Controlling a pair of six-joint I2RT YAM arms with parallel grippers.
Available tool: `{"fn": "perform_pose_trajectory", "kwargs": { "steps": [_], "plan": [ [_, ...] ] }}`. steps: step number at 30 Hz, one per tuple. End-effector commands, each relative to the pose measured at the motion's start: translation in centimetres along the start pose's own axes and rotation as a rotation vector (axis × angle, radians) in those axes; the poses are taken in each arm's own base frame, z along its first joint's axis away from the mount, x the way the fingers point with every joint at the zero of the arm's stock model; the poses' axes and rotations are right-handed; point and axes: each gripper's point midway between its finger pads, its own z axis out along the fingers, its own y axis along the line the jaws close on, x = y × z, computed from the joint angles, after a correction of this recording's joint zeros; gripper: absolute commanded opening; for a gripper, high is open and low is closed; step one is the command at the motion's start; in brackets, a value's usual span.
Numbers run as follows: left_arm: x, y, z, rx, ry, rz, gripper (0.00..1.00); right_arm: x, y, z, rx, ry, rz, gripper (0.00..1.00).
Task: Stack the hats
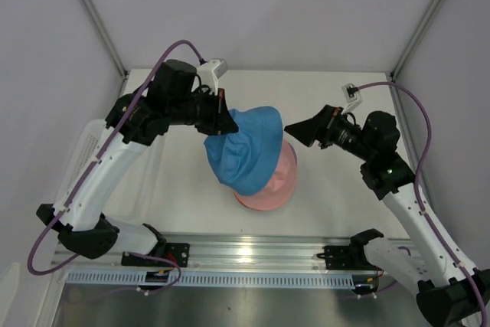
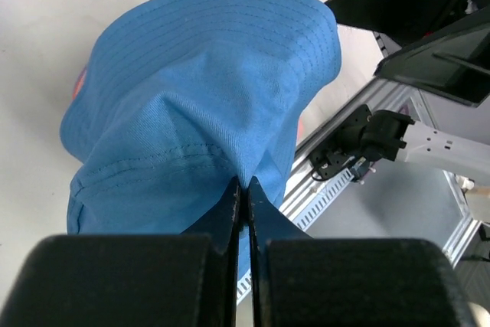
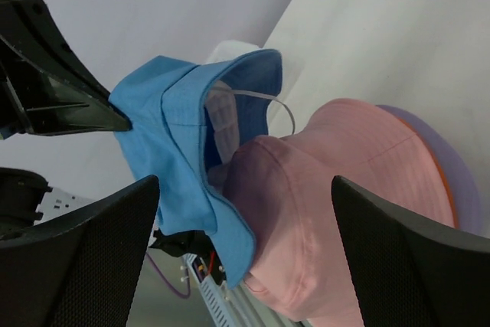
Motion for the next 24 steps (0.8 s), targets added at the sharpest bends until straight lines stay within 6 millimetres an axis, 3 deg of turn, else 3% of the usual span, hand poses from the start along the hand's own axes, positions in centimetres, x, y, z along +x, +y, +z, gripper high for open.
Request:
{"fn": "perform_pose_trajectory", "kwargs": {
  "steps": [1,9,12,15,17,18,19,21,24],
  "plan": [
    [-0.6,-2.3,0.3,0.081,-0.018,0.031,0.01,0.3,1.8,0.4,-0.055,-0.012,-0.004,0.97],
    [0.7,-3.9,2.3,0.109,0.037,0.032,0.01,2.0,3.5,0.6,-0.094,0.019,-0.004,0.92],
    [1.3,-4.5,2.9,0.128,0.054,0.036,0.01,2.3,3.5,0.5,-0.092,0.018,-0.005,0.85],
    [1.9,-4.4,3.6,0.120,0.073,0.034,0.01,2.6,3.1,0.4,-0.079,0.021,0.004,0.69],
    [1.9,-4.7,4.0,0.133,0.076,0.034,0.01,3.0,2.9,0.5,-0.073,0.033,0.009,0.51],
    [2.1,-4.9,4.1,0.141,0.081,0.037,0.01,3.2,2.6,0.5,-0.063,0.043,0.015,0.41],
    [2.2,-5.0,4.2,0.144,0.083,0.039,0.01,3.4,2.4,0.6,-0.052,0.048,0.019,0.22],
    [2.4,-4.8,4.6,0.125,0.090,0.043,0.01,3.9,0.8,0.5,0.027,0.059,0.031,0.00],
    [2.6,-3.8,5.1,0.063,0.096,0.043,0.05,4.0,-1.7,-0.3,0.169,0.047,0.026,0.00]
  ]
}}
